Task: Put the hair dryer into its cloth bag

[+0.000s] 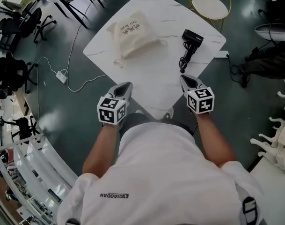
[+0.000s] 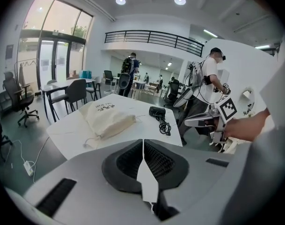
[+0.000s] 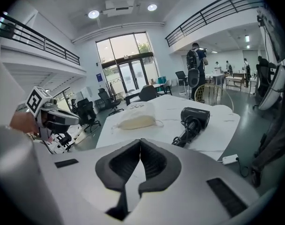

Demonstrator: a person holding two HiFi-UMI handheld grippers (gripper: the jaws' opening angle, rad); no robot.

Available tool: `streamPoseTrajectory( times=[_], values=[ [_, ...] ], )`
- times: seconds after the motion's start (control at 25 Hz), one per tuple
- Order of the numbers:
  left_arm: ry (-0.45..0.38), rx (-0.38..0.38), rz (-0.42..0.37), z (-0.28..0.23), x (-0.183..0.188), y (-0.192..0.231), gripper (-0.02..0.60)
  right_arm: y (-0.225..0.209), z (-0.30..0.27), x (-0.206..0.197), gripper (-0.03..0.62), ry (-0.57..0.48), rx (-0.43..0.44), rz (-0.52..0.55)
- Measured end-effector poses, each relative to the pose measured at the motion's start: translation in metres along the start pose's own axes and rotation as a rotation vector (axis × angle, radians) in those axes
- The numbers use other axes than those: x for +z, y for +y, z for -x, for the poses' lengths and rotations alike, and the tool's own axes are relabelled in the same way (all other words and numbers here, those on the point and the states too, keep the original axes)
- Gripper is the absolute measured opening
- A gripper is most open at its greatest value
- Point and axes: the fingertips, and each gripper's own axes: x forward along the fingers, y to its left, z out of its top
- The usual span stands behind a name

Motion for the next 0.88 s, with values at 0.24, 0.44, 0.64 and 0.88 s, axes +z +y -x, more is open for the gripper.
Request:
streamPoseTrajectory(
  times=[0.24,0.44,0.64,0.88],
  values=[
    [0.018,-0.019,-0.005,-0.014,0.008,0.026,0.034,-0.037,-0.022,0.001,0.023,0.008,-0.120,-0.057],
    [0.057,-0.117,-0.065,-0.038,0.017,0.043,0.034,-0.064,-0.049,-0.013,0.023,0.067,-0.242,-0.150],
    [0.092,-0.217,-0.140,-0.055,0.026,0.068,0.034,-0.091,-0.064,-0.014,0.057,0.052,-0.430,-0.225],
    [0.109,-0.305,-0.182,-0.060,0.032,0.097,0.034,-0.109,-0.088,-0.012,0.189,0.065,-0.561,-0.295]
  ],
)
